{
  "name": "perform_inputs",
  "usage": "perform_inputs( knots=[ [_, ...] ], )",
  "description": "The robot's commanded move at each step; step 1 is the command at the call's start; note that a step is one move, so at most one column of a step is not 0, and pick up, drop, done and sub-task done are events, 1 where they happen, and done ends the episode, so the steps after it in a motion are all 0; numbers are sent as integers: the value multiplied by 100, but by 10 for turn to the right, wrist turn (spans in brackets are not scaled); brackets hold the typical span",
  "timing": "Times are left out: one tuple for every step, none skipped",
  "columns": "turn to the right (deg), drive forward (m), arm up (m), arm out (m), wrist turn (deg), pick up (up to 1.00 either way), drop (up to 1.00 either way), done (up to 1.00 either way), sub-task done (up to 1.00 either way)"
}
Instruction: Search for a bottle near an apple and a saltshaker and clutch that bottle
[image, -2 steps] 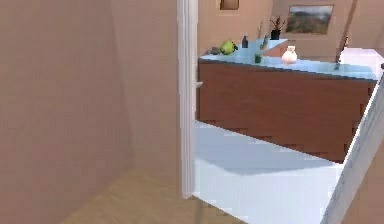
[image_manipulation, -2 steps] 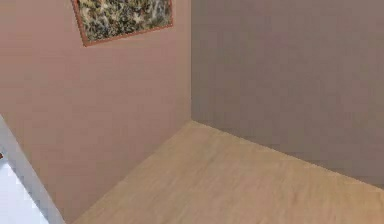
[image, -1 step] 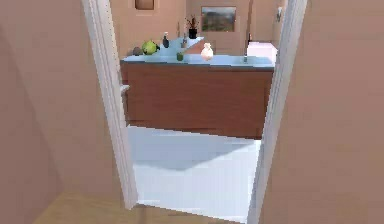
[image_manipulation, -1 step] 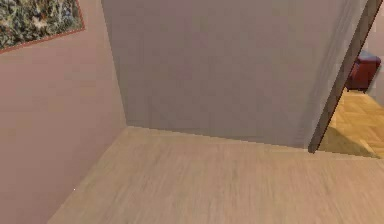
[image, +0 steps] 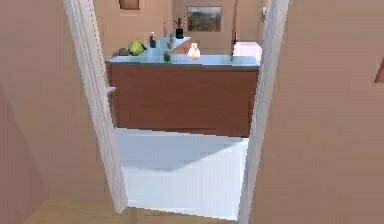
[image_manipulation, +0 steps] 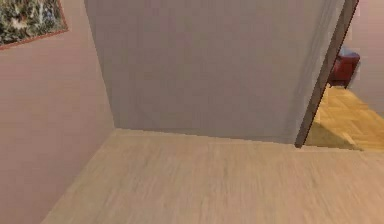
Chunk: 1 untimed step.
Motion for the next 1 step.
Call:
perform_inputs(
  knots=[
    [0, 85, 0, 0, 0, 0, 0, 0, 0]
  ],
)
